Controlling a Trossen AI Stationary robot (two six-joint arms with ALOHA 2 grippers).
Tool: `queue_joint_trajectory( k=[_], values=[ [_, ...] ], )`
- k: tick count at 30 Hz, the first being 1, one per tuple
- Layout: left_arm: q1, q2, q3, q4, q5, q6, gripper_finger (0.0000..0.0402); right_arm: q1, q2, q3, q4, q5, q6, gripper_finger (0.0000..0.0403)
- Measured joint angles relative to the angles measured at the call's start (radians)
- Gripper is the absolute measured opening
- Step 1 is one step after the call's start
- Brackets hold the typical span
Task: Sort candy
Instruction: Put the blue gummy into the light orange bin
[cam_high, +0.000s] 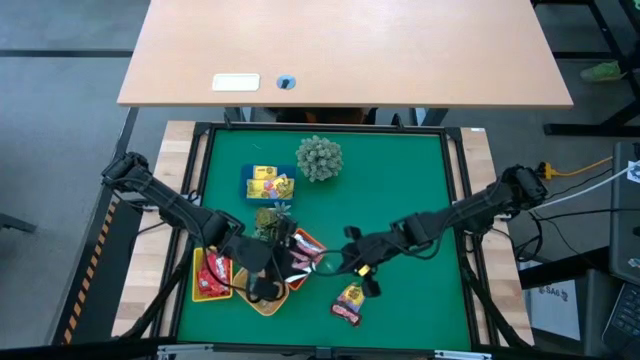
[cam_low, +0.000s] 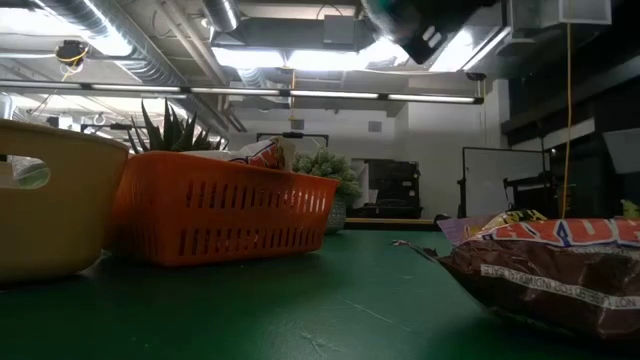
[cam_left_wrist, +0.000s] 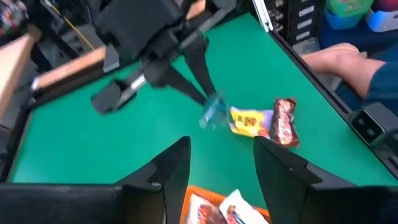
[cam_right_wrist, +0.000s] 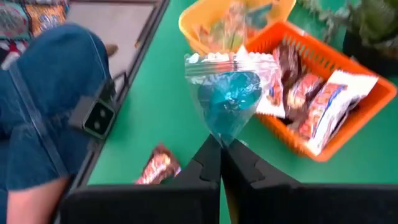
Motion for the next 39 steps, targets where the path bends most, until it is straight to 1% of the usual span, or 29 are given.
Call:
queue_joint_trajectory(
  k=[5, 9, 16, 23, 27, 34, 39],
  values=[
    [0.018, 0.0, 0.0, 0.072, 0.0, 0.049, 0.0163, -0.025, 0.0, 0.0, 0.045, -0.006, 0.0, 0.0004],
    [0.038, 0.0, 0.0, 0.114, 0.001, 0.056, 0.0163, -0.03, 0.0, 0.0, 0.086, -0.005, 0.0, 0.0005],
    [0.073, 0.0, 0.0, 0.122, 0.099, 0.057, 0.0163, -0.03, 0.0, 0.0, 0.204, 0.022, 0.0, 0.0005],
    [0.082, 0.0, 0.0, 0.126, 0.105, 0.056, 0.0163, -0.03, 0.0, 0.0, 0.322, 0.023, 0.0, 0.0005],
    [0.082, 0.0, 0.0, 0.144, 0.105, 0.054, 0.0163, -0.031, 0.0, 0.0, 0.352, 0.023, 0.0, 0.0005],
    [0.082, 0.0, 0.0, 0.144, 0.105, 0.054, 0.0161, -0.031, 0.0, 0.0, 0.35, 0.023, 0.0, 0.0005],
    [0.082, 0.0, 0.0, 0.144, 0.105, 0.054, 0.0136, -0.031, 0.0, 0.0, 0.348, 0.023, 0.0, 0.0005]
  ],
)
